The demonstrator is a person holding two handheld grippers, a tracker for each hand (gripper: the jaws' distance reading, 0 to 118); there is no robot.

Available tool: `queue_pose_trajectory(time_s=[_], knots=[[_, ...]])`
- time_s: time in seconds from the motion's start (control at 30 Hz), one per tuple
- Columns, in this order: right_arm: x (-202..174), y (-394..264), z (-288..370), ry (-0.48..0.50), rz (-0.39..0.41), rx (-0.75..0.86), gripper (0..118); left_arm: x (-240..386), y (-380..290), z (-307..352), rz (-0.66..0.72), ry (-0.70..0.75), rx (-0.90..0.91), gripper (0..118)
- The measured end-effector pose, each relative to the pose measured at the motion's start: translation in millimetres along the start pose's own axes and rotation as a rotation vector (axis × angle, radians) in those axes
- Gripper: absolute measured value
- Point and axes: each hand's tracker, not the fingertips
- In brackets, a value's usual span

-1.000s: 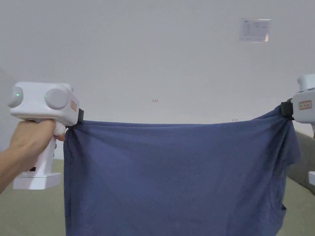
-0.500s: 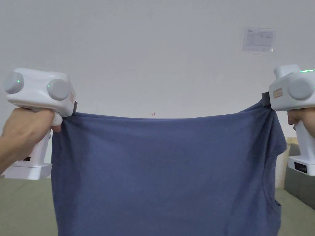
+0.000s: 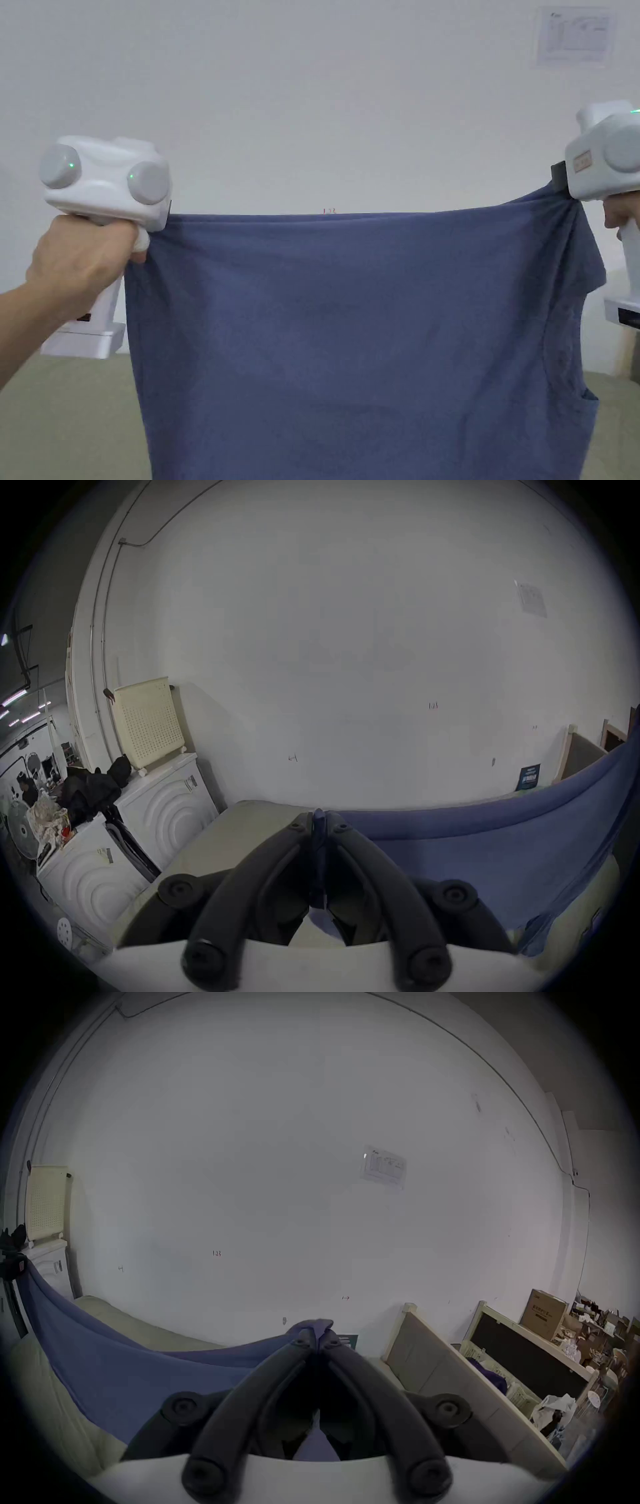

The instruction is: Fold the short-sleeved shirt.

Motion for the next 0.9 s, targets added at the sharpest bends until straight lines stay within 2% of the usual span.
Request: queue_pose_trajectory(time_s=[0.1, 0.23, 0.33, 0.37, 0.4, 0.5, 0.63, 0.73, 0.77, 0.8, 0.9], knots=[[-8.2, -44.9, -14.8, -0.01, 0.034, -0.044, 0, 11.7, -41.8, -21.5, -0.057, -0.007, -0.063, 8], [-15.1, -116.3, -15.3, 0.027, 0.04, -0.138, 0, 23.7, -104.9, -40.9, -0.058, -0.04, -0.145, 8], [-17.4, -177.7, -2.6, 0.058, 0.045, -0.22, 0, 28.1, -160.5, -40.1, -0.061, -0.076, -0.233, 8], [-17.4, -193.9, 6.3, 0.069, 0.093, -0.256, 0, 28.7, -177.2, -37.5, -0.071, -0.087, -0.261, 8], [-16.1, -213.7, 17.5, 0.075, 0.091, -0.242, 0, 27.5, -195.7, -32.5, -0.082, -0.103, -0.284, 8], [-9.1, -264.6, 51.4, 0.117, 0.04, -0.337, 0, 17.9, -243.9, -8.8, -0.109, -0.107, -0.337, 8], [-3.5, -321.8, 115.0, 0.149, -0.02, -0.373, 0, -4.1, -301.4, 40.5, -0.086, -0.132, -0.386, 8], [8.5, -369.0, 162.2, 0.19, -0.013, -0.428, 0, -24.2, -347.1, 89.4, -0.107, -0.158, -0.415, 8], [12.0, -382.6, 178.9, 0.212, -0.016, -0.441, 0, -32.4, -362.5, 105.8, -0.059, -0.197, -0.415, 8], [13.9, -398.1, 200.1, 0.194, -0.037, -0.438, 0, -40.6, -378.5, 121.7, -0.058, -0.239, -0.459, 8], [22.0, -433.6, 253.8, 0.217, -0.047, -0.49, 0, -65.8, -419.3, 167.7, -0.024, -0.217, -0.447, 8]])
